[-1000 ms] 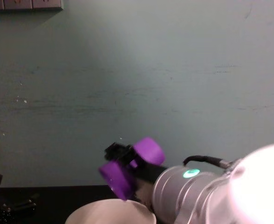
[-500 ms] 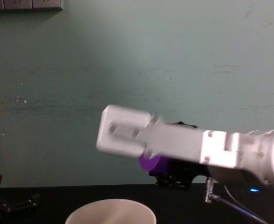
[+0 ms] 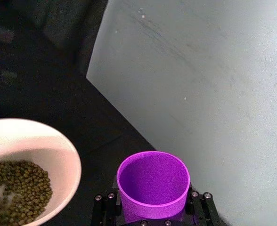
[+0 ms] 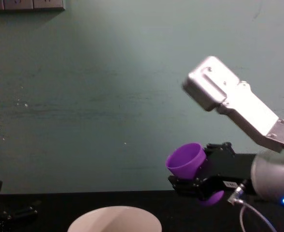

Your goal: Pick up the cup and pour the mung beans from the cup into the bowl.

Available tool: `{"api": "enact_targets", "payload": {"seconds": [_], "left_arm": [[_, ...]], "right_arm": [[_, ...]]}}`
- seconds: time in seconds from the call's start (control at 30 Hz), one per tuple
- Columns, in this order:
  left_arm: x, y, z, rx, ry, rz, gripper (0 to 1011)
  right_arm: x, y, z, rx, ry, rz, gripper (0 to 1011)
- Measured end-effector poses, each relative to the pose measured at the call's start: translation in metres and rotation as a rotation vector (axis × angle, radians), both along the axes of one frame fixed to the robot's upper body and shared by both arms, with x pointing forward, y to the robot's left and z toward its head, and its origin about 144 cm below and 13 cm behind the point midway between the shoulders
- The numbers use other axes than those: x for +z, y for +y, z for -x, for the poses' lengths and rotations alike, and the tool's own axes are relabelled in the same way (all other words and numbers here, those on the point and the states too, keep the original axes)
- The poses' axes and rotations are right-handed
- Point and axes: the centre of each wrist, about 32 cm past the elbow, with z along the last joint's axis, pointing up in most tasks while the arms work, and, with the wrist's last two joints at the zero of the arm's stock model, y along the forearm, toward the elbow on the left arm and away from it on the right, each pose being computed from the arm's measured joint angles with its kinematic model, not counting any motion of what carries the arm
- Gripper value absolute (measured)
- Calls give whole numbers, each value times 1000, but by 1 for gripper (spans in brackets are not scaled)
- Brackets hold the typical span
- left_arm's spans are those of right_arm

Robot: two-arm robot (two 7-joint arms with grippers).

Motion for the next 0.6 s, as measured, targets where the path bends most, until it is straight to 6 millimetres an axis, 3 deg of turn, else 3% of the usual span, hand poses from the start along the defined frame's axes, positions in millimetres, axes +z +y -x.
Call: {"api": "enact_targets", "payload": {"seconds": [0.2,0.6], "left_arm": [[0,0,0,0,0,0,1000],[0,0,0,0,0,0,1000]], "right_arm": [[-19,-12,0,-14,44,-171,726],[-23,-15,1,-5,33,-207,726]]}}
